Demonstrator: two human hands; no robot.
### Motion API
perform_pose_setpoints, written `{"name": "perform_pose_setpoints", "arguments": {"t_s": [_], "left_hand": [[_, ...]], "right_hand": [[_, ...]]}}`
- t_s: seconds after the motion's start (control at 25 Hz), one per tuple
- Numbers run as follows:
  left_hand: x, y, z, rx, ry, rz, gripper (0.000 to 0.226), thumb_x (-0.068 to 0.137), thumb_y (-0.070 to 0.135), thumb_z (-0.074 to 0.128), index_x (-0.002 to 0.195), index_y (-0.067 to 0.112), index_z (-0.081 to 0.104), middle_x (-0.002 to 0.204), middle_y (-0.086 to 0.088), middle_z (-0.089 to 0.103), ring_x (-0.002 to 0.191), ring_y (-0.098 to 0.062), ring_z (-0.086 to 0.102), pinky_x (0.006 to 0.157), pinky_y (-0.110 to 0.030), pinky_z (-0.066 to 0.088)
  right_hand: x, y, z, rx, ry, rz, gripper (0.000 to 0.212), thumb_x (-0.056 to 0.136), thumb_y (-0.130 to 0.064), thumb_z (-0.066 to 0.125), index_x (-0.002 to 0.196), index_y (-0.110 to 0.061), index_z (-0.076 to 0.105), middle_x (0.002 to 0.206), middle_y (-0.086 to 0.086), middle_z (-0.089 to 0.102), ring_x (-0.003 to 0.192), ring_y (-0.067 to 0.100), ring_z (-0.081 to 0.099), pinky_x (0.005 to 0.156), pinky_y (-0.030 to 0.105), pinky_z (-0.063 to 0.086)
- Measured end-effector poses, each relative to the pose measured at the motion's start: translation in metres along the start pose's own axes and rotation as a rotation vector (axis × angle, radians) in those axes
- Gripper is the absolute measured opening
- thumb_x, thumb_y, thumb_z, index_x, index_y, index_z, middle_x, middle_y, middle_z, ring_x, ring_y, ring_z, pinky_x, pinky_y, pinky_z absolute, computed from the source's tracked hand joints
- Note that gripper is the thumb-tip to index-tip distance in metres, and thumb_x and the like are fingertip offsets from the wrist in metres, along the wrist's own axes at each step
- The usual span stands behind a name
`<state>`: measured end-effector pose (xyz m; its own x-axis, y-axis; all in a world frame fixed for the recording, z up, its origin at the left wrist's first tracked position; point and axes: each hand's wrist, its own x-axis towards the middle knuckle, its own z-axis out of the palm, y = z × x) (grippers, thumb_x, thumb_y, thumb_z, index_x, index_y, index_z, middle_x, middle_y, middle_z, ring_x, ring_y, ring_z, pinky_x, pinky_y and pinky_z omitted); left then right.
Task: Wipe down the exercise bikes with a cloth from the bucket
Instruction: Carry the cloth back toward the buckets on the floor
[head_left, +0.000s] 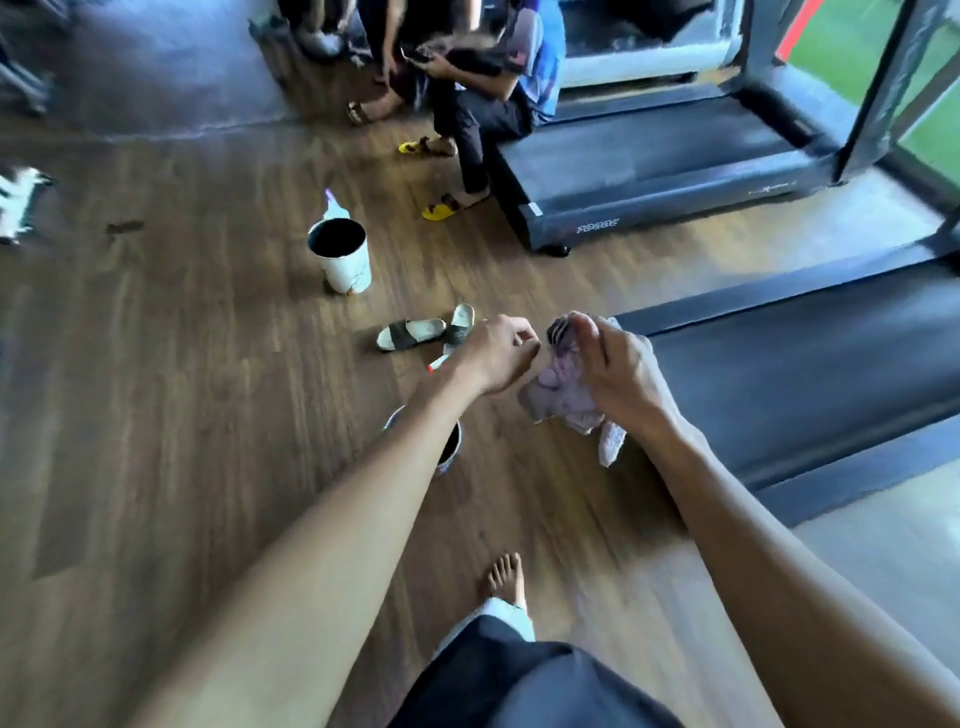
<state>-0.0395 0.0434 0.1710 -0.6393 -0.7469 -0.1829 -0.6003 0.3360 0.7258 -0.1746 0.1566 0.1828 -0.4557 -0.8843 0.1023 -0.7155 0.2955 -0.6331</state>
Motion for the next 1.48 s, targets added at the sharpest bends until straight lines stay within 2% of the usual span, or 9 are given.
{"name": "perform_pose_setpoints", "arguments": {"t_s": [0.2,0.32,0.48,0.64,0.84,1.0,1.16,1.32,1.48], "left_hand": [[0.083,-0.008,-0.042,-0.296,0.142,-0.196,0.020,0.098,0.017,0.056,0.104,0.011,0.074,0.092,-0.003,0.071,0.086,-0.017,0.062,0.077,-0.028,0.048],[0.121,-0.022,-0.060,-0.386,0.270,-0.300,0.015,0.092,0.031,0.067,0.098,0.017,0.069,0.089,0.004,0.067,0.086,-0.014,0.061,0.075,-0.027,0.047],[0.164,-0.046,-0.086,-0.445,0.591,-0.291,0.034,0.067,0.044,0.078,0.093,0.025,0.065,0.081,0.005,0.065,0.079,-0.015,0.060,0.080,-0.037,0.053],[0.184,-0.059,-0.097,-0.371,0.918,-0.364,0.037,0.082,0.036,0.065,0.091,0.001,0.071,0.077,-0.007,0.067,0.073,-0.018,0.059,0.069,-0.041,0.050],[0.180,-0.067,-0.117,-0.456,1.027,-0.595,0.007,0.089,0.023,0.058,0.092,0.023,0.065,0.084,0.004,0.068,0.081,-0.015,0.064,0.079,-0.033,0.046],[0.184,-0.063,-0.118,-0.424,0.848,-0.659,0.038,0.075,0.044,0.072,0.109,0.030,0.064,0.092,0.006,0.070,0.080,-0.016,0.063,0.076,-0.033,0.050],[0.198,-0.078,-0.119,-0.358,0.910,-0.850,0.040,0.077,0.045,0.074,0.072,0.009,0.056,0.066,-0.011,0.058,0.058,-0.019,0.052,0.055,-0.041,0.040],[0.193,-0.079,-0.131,-0.283,0.984,-0.898,0.042,0.089,0.009,0.065,0.062,0.019,0.034,0.060,0.004,0.037,0.048,-0.005,0.033,0.049,-0.023,0.023],[0.196,-0.093,-0.098,-0.268,0.971,-1.077,0.031,0.089,0.011,0.064,0.067,0.010,0.042,0.061,0.000,0.037,0.054,-0.013,0.031,0.050,-0.024,0.022]], "right_hand": [[0.131,-0.009,0.019,0.116,-0.138,-0.147,0.032,0.109,-0.030,0.040,0.112,-0.018,0.071,0.079,-0.002,0.064,0.075,0.016,0.057,0.064,0.020,0.035],[0.202,-0.017,0.042,0.193,-0.274,-0.246,0.036,0.108,-0.029,0.042,0.097,-0.009,0.070,0.066,-0.005,0.060,0.066,0.012,0.048,0.057,0.010,0.035],[0.303,-0.031,0.079,0.184,-0.453,-0.498,0.035,0.107,-0.027,0.046,0.080,-0.011,0.061,0.057,-0.005,0.051,0.061,0.021,0.046,0.056,0.023,0.033],[0.375,-0.060,0.097,0.110,-0.576,-0.800,0.036,0.100,-0.038,0.050,0.067,-0.022,0.049,0.050,-0.005,0.037,0.059,0.023,0.038,0.059,0.037,0.040],[0.430,-0.127,0.129,0.138,-0.788,-1.135,0.048,0.097,-0.042,0.058,0.060,-0.020,0.038,0.051,-0.005,0.028,0.058,0.019,0.028,0.054,0.029,0.028],[0.432,-0.167,0.150,0.045,-1.079,-1.338,0.050,0.099,-0.024,0.065,0.057,-0.011,0.042,0.051,-0.005,0.024,0.052,0.011,0.031,0.049,0.019,0.025],[0.448,-0.190,0.157,0.083,-1.237,-1.252,0.061,0.095,-0.029,0.070,0.048,-0.026,0.032,0.044,-0.011,0.029,0.044,0.008,0.028,0.046,0.016,0.023],[0.491,-0.197,0.181,-0.085,-1.507,-1.219,0.012,0.080,-0.031,0.083,0.071,-0.032,0.075,0.059,-0.015,0.060,0.059,0.001,0.048,0.055,0.015,0.037],[0.498,-0.160,0.240,-0.152,-1.681,-1.247,0.006,0.087,-0.022,0.079,0.092,-0.024,0.076,0.073,-0.018,0.067,0.070,-0.003,0.054,0.070,0.020,0.044]]}}
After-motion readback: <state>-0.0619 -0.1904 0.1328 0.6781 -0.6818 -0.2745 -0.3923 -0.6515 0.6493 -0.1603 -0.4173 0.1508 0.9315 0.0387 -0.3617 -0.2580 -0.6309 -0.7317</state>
